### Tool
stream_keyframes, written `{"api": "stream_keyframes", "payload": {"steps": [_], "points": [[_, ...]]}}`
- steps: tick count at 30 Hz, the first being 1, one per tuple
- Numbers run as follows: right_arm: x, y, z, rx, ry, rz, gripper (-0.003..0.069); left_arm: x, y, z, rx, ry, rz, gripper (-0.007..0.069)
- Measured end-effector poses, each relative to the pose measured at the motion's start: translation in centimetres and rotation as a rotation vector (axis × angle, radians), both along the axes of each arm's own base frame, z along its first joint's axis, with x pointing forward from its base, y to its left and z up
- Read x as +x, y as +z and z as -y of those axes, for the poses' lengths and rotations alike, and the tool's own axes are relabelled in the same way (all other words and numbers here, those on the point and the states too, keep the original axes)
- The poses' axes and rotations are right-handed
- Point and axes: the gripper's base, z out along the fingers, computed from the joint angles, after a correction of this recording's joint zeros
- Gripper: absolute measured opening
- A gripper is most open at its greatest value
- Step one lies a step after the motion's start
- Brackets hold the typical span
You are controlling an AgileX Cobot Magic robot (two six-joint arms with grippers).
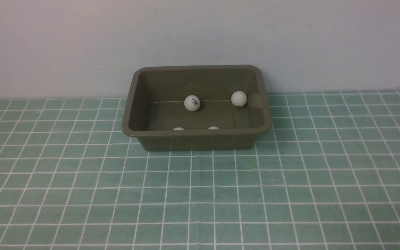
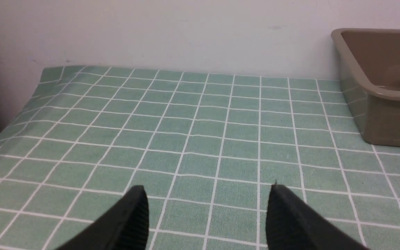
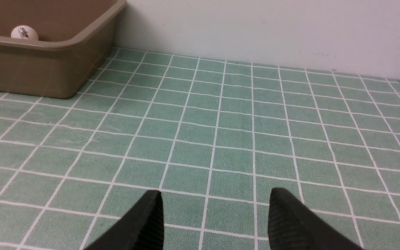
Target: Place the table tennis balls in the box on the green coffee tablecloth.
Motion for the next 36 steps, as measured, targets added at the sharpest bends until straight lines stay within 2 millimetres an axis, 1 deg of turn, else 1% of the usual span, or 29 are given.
{"api": "stream_keyframes", "payload": {"steps": [5, 8, 14, 27, 30, 36], "points": [[0.0, 0.0, 0.0, 0.0, 0.0, 0.0, 0.0379, -0.01, -0.05, 0.03, -0.013, -0.001, -0.004, 0.0415], [0.0, 0.0, 0.0, 0.0, 0.0, 0.0, 0.0379, -0.08, -0.4, 0.1, -0.031, -0.004, -0.041, 0.0415], [0.0, 0.0, 0.0, 0.0, 0.0, 0.0, 0.0379, -0.19, -0.97, 0.65, 0.048, -0.086, -0.115, 0.0415], [0.0, 0.0, 0.0, 0.0, 0.0, 0.0, 0.0379, -0.19, -0.98, 0.96, 0.107, -0.137, -0.122, 0.0415], [0.0, 0.0, 0.0, 0.0, 0.0, 0.0, 0.0379, -0.19, -0.98, 0.96, 0.103, -0.135, -0.122, 0.0415], [0.0, 0.0, 0.0, 0.0, 0.0, 0.0, 0.0379, -0.19, -1.0, 0.96, 0.032, -0.118, -0.119, 0.0415]]}}
